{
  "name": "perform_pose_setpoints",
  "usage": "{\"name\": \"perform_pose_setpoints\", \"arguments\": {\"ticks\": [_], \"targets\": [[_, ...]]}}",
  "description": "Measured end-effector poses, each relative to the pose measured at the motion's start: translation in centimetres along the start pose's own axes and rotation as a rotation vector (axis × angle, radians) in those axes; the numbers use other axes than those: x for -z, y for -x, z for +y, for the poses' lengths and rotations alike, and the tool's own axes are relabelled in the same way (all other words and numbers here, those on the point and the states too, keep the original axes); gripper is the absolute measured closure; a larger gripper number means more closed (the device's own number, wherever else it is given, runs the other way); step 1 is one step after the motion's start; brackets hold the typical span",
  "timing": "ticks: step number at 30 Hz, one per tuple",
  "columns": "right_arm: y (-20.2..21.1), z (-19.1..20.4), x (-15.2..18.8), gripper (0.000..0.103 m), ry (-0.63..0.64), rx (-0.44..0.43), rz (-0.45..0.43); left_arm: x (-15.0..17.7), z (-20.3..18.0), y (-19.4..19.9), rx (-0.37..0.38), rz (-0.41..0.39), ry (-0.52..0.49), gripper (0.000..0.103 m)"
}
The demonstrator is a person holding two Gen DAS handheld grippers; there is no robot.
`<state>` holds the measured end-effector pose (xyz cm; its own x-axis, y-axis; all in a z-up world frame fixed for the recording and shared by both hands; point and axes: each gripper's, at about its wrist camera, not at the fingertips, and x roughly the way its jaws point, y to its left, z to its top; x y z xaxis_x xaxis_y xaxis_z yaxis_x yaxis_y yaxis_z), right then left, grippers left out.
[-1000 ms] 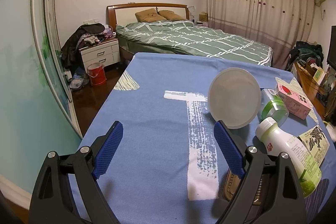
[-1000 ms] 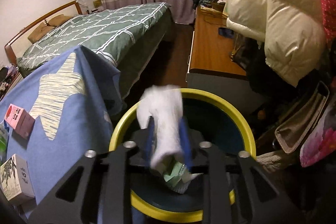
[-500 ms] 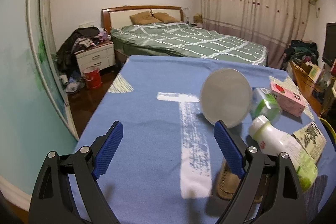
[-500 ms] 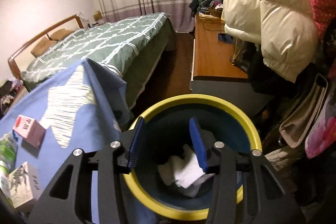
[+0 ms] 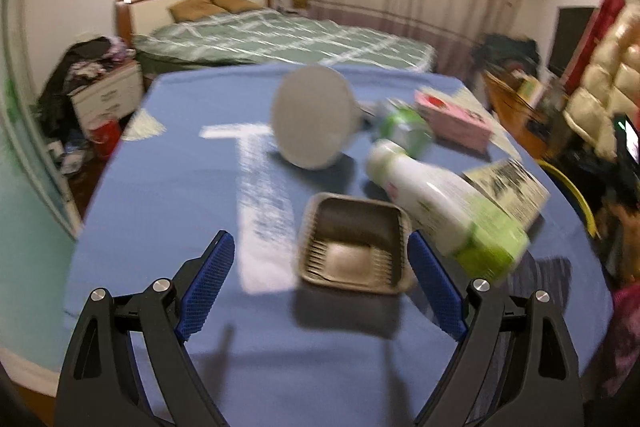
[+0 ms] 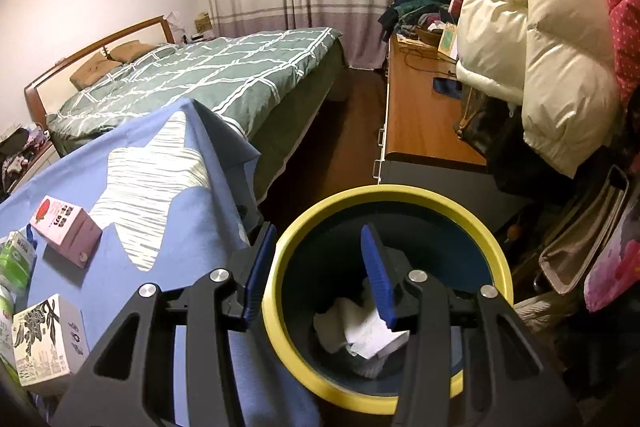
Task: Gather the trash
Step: 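Grasp the brown plastic food tray with the left gripper and lift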
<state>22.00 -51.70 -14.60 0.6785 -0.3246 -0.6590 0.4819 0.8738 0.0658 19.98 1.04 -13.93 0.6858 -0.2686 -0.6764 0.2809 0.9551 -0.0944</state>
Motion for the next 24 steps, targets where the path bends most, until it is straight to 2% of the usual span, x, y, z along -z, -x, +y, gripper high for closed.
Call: {"name": "perform_pose_setpoints", "arguments": {"ticks": [2,10,16,19,20,24], "targets": [[-0.1,0.0,0.0,0.060,-0.005,-0.002,0.003,0.2,-0.8,-0.1,0.028,0.011,-0.028,0.009],[-0.1,0.0,0.1,0.060,-0.008,-0.006,0.006,0.0,-2.4,-1.7,0.017,0.072,-0.140,0.009],[-0.3,-0.1,0.1,0.060,-0.012,-0.010,0.013,-0.6,-1.7,-4.5,0.021,0.145,-0.124,0.009],[-0.4,-0.1,0.1,0.060,-0.008,-0.012,0.015,-1.0,-1.5,-5.0,0.016,0.148,-0.112,0.009],[-0.3,-0.1,0.2,0.060,-0.009,-0.013,0.015,-1.1,-1.4,-5.1,0.015,0.151,-0.110,0.011],[-0.4,-0.1,0.2,0.060,-0.010,-0.015,0.019,-1.3,-1.3,-6.0,0.030,0.188,-0.098,0.033]]}}
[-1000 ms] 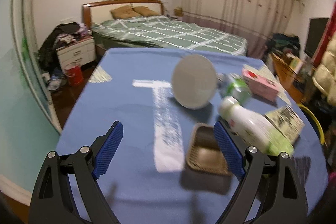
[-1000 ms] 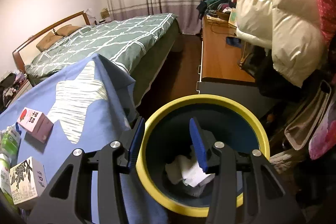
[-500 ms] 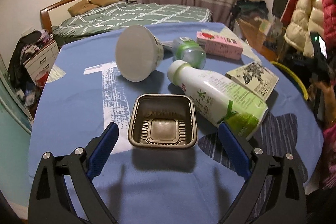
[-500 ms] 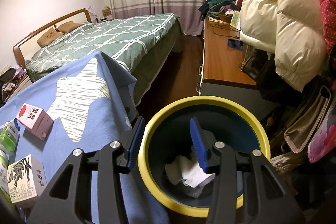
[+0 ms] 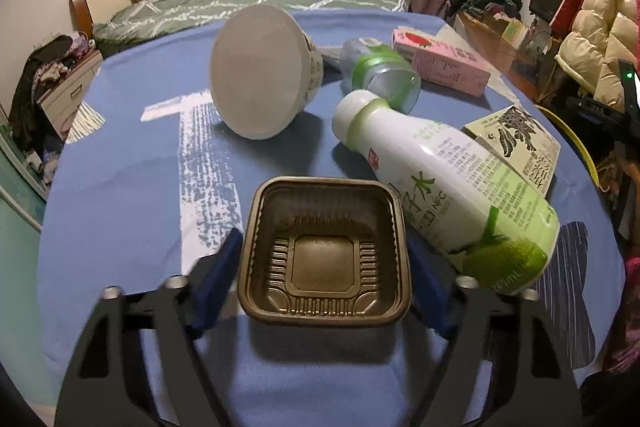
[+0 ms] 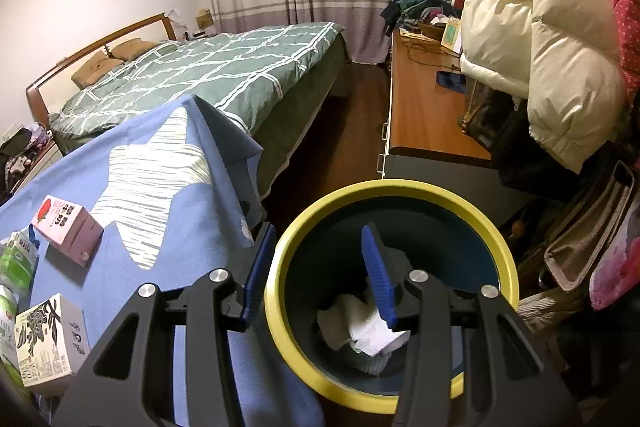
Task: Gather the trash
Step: 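Grasp the brown plastic food tray with the left gripper and lift, then carry the brown tray over the bin and open the left gripper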
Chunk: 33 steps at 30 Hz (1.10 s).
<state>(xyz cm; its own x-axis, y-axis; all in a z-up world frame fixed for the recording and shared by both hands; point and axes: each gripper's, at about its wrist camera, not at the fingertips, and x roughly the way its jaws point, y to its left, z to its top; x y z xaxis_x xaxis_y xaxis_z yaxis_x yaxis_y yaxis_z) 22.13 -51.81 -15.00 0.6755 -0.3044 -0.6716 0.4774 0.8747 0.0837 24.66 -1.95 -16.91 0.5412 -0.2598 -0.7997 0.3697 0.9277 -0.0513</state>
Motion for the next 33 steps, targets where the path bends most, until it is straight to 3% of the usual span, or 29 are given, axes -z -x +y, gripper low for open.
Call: {"name": "perform_pose_setpoints", "arguments": {"ticks": [11,16,24,33], "targets": [[0.2,-0.3,0.1,0.060,-0.012,-0.027,-0.004,-1.7,-0.5,4.3,-0.031,-0.070,0.018,0.034],[0.7,-1.7,0.2,0.060,-0.013,-0.021,-0.002,-3.8,-3.5,6.1,0.004,-0.093,-0.025,0.034],[3.1,-7.0,0.6,0.060,-0.034,0.009,0.001,-8.3,-12.2,3.9,0.107,-0.090,-0.092,0.034],[5.7,-13.3,1.2,0.059,-0.052,0.040,-0.007,-12.1,-26.9,-1.1,0.279,-0.047,-0.212,0.034]]}}
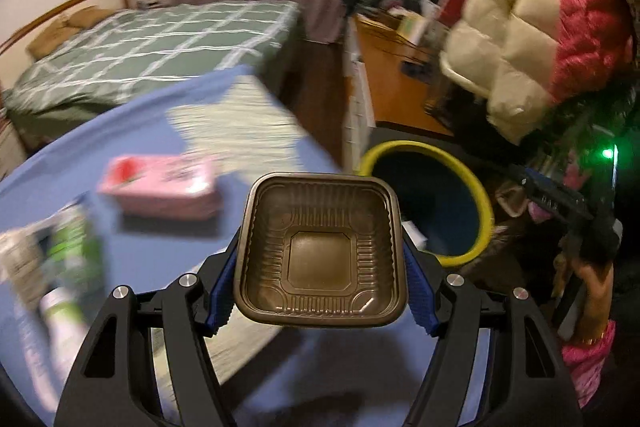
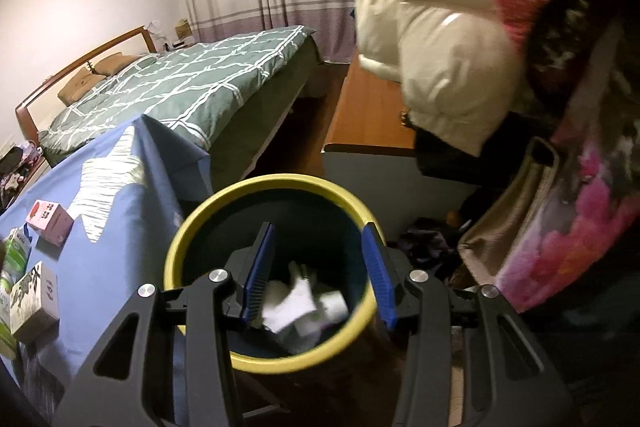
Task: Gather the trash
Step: 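Carry the brown tray over the bin and open the left gripper, then grasp the white-and-blue plastic sachet with the right gripper and lift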
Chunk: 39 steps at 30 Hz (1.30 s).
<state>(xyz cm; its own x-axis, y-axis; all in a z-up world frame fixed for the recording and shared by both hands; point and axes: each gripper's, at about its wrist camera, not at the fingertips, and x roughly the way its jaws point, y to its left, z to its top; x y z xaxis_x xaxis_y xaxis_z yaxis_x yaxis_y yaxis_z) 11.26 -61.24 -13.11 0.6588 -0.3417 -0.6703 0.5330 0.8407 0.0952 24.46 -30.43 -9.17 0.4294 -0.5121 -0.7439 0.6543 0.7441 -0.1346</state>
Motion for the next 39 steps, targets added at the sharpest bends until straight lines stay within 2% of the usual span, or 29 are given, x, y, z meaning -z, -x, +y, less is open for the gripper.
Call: {"name": "perform_pose_setpoints", "arguments": {"ticks": [6,10,11,12,17,20,23,29,32,35,39], "targets": [[0.4,-2.4,0.6,0.059,0.002,0.009,0.009,-3.5,-6.8,-7.9,0.040,0.073,-0.056,0.034],[0.1,-3.4,0.8,0.059,-0.008,0.010,0.021,-4.8,-9.5,-12.0,0.060,0.116,-0.075,0.033],[0.0,-3.6,0.9,0.059,-0.011,0.011,0.025,-5.1,-10.0,-13.0,0.059,0.126,-0.078,0.027],[0.0,-4.0,0.9,0.059,-0.015,0.009,0.028,-5.4,-10.4,-13.8,0.056,0.128,-0.075,0.017],[-0.4,-4.2,1.2,0.058,-0.017,0.011,0.041,-6.1,-10.7,-16.0,0.036,0.139,-0.062,0.014],[-0.9,-3.8,1.2,0.058,-0.012,0.012,0.050,-6.3,-10.0,-14.4,0.048,0.110,-0.048,0.014],[-1.2,-3.1,1.2,0.058,-0.003,0.010,0.057,-6.3,-8.6,-11.0,0.032,0.051,-0.052,0.014],[-1.9,0.4,1.2,0.058,0.037,-0.026,0.068,-5.7,-2.7,-3.2,-0.031,-0.047,-0.013,0.011],[-1.9,2.3,1.1,0.058,0.059,-0.045,0.066,-4.4,1.2,0.6,-0.092,-0.100,0.025,0.011],[-1.8,4.9,0.8,0.058,0.086,-0.083,0.057,-2.2,5.6,3.8,-0.182,-0.148,0.075,0.011],[-2.0,9.5,0.1,0.056,0.135,-0.141,0.050,2.0,12.8,7.8,-0.279,-0.181,0.204,0.011]]}}
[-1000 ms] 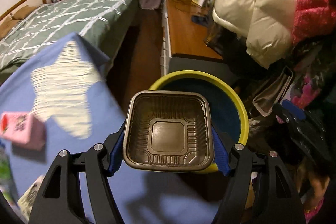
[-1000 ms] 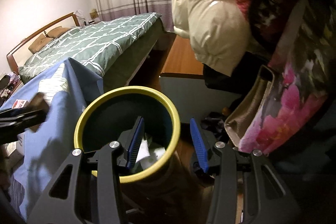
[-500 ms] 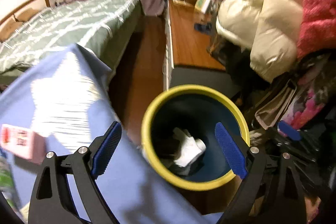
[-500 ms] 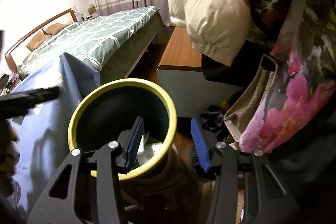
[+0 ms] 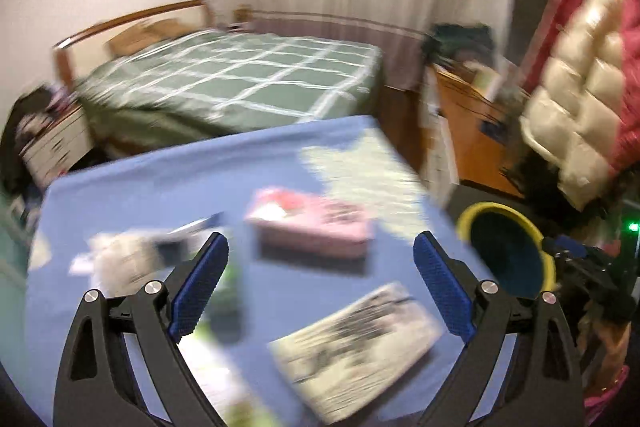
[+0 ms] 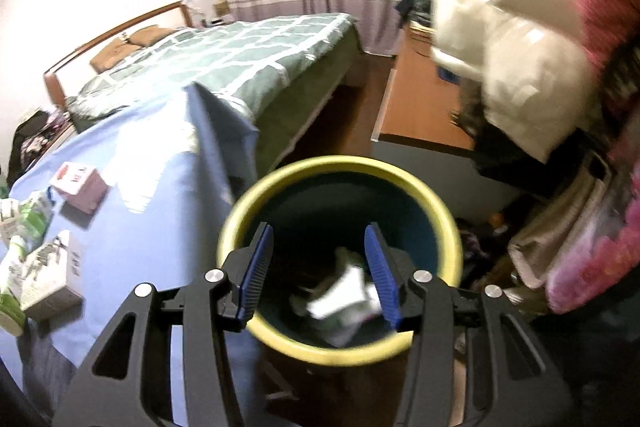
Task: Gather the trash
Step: 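Grasp the white-and-blue plastic sachet with the right gripper and lift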
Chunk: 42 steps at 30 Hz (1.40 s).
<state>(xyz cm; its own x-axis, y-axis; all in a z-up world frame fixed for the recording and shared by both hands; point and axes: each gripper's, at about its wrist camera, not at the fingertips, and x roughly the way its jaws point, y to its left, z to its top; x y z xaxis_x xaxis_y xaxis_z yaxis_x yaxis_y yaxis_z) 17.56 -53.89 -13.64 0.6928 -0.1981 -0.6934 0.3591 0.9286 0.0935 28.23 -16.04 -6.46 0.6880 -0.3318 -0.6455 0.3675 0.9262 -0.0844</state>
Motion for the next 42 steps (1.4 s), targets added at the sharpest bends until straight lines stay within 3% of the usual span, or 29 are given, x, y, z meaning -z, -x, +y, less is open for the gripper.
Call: {"name": "perform_pose_setpoints", "arguments": {"ticks": [8,14,22,28,34,39,42], "targets": [[-0.8,8.9,-1.6,0.056,0.106,-0.128,0.009,5.1,13.2,2.8,-0.237,-0.029,0.138,0.011],[-1.2,15.7,-2.2,0.056,0.189,-0.204,0.018,8.6,19.0,3.1,-0.310,-0.006,0.188,0.011],[-1.3,23.6,-3.0,0.056,0.277,-0.308,0.049,11.1,20.6,2.7,-0.351,0.003,0.206,0.011],[-1.2,28.9,-3.0,0.056,0.328,-0.381,0.079,11.1,21.5,2.7,-0.327,-0.007,0.264,0.011],[-1.7,33.2,-2.0,0.056,0.375,-0.402,0.121,10.9,21.0,2.8,-0.343,-0.015,0.251,0.011],[-3.0,36.0,-3.2,0.056,0.402,-0.372,0.125,10.9,20.9,2.8,-0.343,-0.017,0.249,0.011],[-4.8,37.3,-4.0,0.056,0.448,-0.386,0.208,10.9,20.8,2.8,-0.344,-0.018,0.254,0.011]]}}
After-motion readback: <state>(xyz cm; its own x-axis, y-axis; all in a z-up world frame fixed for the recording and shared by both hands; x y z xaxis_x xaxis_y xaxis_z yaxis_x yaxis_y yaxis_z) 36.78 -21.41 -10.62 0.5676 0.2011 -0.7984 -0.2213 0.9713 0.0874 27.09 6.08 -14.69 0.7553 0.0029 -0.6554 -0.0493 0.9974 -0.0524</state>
